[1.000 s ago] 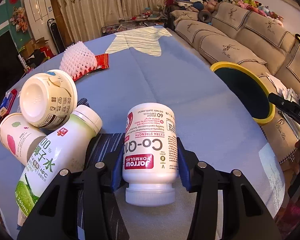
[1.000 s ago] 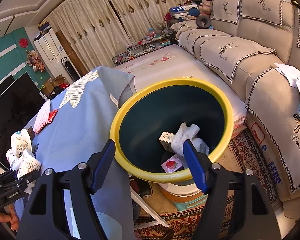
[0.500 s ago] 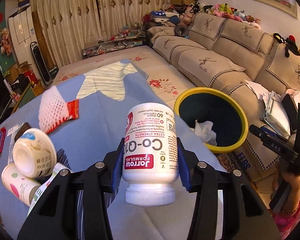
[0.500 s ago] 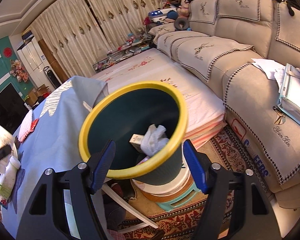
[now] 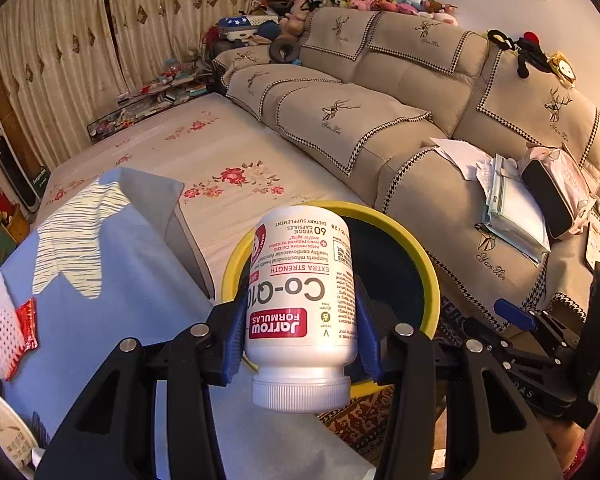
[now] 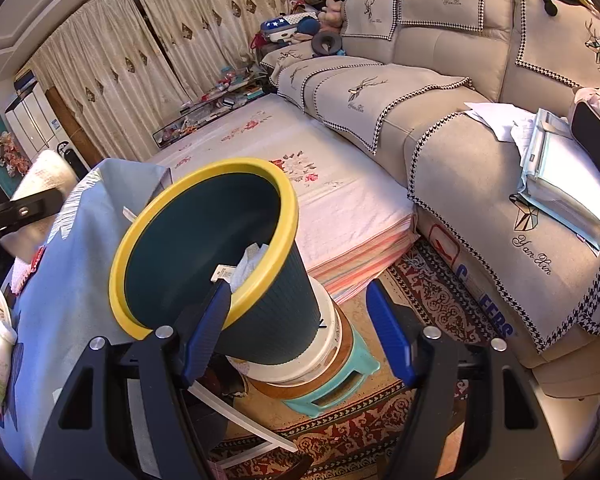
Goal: Collect trash
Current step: 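Carry the supplement bottle over the yellow bin and open the left gripper, then move the right gripper toward the coconut-water bottle on the table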
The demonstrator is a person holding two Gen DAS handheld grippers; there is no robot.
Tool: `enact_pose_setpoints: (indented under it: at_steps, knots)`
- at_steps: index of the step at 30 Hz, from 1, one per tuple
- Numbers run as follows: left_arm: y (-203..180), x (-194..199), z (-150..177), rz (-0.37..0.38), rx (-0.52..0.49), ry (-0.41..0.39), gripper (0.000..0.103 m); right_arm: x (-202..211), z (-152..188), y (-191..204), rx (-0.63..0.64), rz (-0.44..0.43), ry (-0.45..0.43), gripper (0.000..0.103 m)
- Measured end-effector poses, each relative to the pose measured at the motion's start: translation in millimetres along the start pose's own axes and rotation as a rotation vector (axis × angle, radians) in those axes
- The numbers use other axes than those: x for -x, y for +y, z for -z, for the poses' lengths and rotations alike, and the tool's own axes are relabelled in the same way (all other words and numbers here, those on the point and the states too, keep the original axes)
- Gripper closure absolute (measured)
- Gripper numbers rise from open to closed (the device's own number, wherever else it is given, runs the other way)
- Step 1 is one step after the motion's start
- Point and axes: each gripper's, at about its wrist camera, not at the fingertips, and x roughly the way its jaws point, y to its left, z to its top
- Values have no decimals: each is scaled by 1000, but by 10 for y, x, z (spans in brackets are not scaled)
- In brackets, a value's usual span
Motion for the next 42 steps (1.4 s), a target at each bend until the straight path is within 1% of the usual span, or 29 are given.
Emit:
enact_pose_setpoints:
  at_steps: [5, 9, 10, 11, 12, 14, 16, 18, 20, 23, 27, 29, 31, 34, 36, 42]
  knots:
    - [-34, -440, -25, 12, 35, 45, 56, 1, 8, -34, -2, 11, 6, 36]
    - [-54, -700, -16, 29, 44, 80, 56, -10, 8, -34, -2, 18, 14, 36]
    - [-54, -725, -4, 25, 41, 79, 47, -7, 7, -28, -1, 19, 15, 35]
    - [-61, -734, -3, 12, 34, 71, 35, -2, 6, -17, 1, 19, 14, 34]
    - [-61, -711, -5, -4, 31, 57, 32, 8, 10, 3, 4, 20, 14, 34]
    - [-36, -612, 6, -21, 39, 34, 32, 33, 11, 26, 11, 18, 11, 34]
    - [22, -418, 4, -10, 62, 5, 29, 68, 6, 51, 17, 18, 6, 34]
    - [75, -129, 37, 4, 94, -46, 19, 110, -2, 78, 23, 15, -1, 34]
    - [118, 196, 109, 19, 120, -98, 15, 156, -4, 118, 31, 11, -9, 33]
    - [196, 688, 283, 28, 155, -168, 10, 203, 3, 185, 49, 2, -11, 33]
    - [388, 1306, 635, 3, 205, -230, 7, 282, 29, 388, 88, -21, -15, 33]
    - [509, 1611, 839, -41, 220, -260, 7, 332, 45, 503, 109, -32, -19, 33]
    - [623, 1900, 1047, -107, 232, -288, 6, 380, 56, 618, 130, -41, -24, 32]
    - [855, 2376, 1414, -251, 265, -338, 5, 436, 87, 834, 168, -58, -28, 30]
    - [1017, 2651, 1652, -324, 309, -366, 5, 463, 118, 994, 194, -76, -25, 30]
    - [1544, 3305, 2365, -481, 424, -391, 5, 525, 245, 1656, 305, -181, 6, 30]
